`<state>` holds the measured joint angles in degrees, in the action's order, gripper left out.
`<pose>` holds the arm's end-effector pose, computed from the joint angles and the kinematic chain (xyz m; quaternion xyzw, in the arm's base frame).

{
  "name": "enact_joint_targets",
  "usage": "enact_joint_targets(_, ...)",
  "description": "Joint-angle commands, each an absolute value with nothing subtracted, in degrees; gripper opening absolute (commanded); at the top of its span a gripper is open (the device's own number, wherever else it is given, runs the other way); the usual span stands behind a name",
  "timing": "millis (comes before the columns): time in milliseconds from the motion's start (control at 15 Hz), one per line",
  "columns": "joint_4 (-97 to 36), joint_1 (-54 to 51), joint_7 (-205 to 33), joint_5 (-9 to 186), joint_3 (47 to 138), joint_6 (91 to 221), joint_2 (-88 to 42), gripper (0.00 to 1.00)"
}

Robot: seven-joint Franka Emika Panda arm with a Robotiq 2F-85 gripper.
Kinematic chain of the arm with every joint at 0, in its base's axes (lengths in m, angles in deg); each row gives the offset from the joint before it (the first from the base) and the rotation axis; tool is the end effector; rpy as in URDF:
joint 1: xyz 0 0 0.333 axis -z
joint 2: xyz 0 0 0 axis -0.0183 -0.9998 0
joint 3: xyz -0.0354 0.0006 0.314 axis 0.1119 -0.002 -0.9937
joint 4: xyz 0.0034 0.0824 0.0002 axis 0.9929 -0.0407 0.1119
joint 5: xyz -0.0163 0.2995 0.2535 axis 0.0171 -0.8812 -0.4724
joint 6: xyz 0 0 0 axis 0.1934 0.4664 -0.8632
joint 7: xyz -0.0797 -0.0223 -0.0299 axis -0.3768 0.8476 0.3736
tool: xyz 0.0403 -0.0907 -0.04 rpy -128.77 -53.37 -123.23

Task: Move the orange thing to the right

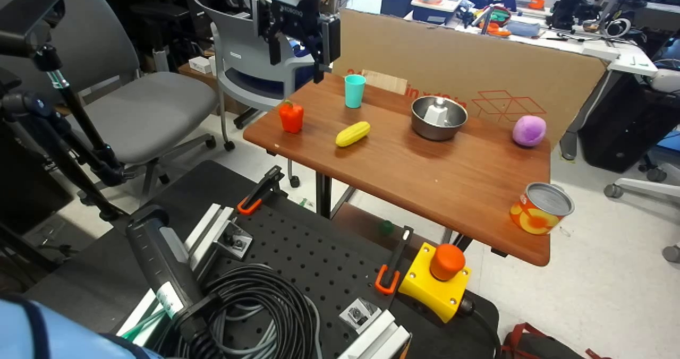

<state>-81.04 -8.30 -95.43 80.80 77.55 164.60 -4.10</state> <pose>0.4463 0.1476 0.3050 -0.9995 -0.0050 -0.0148 0.0273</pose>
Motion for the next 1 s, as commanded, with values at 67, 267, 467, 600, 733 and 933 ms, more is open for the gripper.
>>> enact_joint_targets(67,-72.62,-10.53,-103.50,91.41,78.29,163.93,-16.08,1.00)
enact_joint_targets(267,-68.69,-13.30,-108.20,97.82,80.26,162.79,-21.98,1.00)
enact_joint_targets(467,-66.04,-16.31,-108.82,99.38,81.24,162.20,-26.41,1.00)
enact_joint_targets(600,-64.68,-18.07,-108.51,99.38,81.90,161.88,-28.93,1.00)
enact_joint_targets(733,-63.23,-19.58,-108.52,99.20,82.84,161.11,-30.93,0.74)
enact_joint_targets(933,-62.21,-21.07,-108.31,99.25,83.95,160.13,-31.86,0.59)
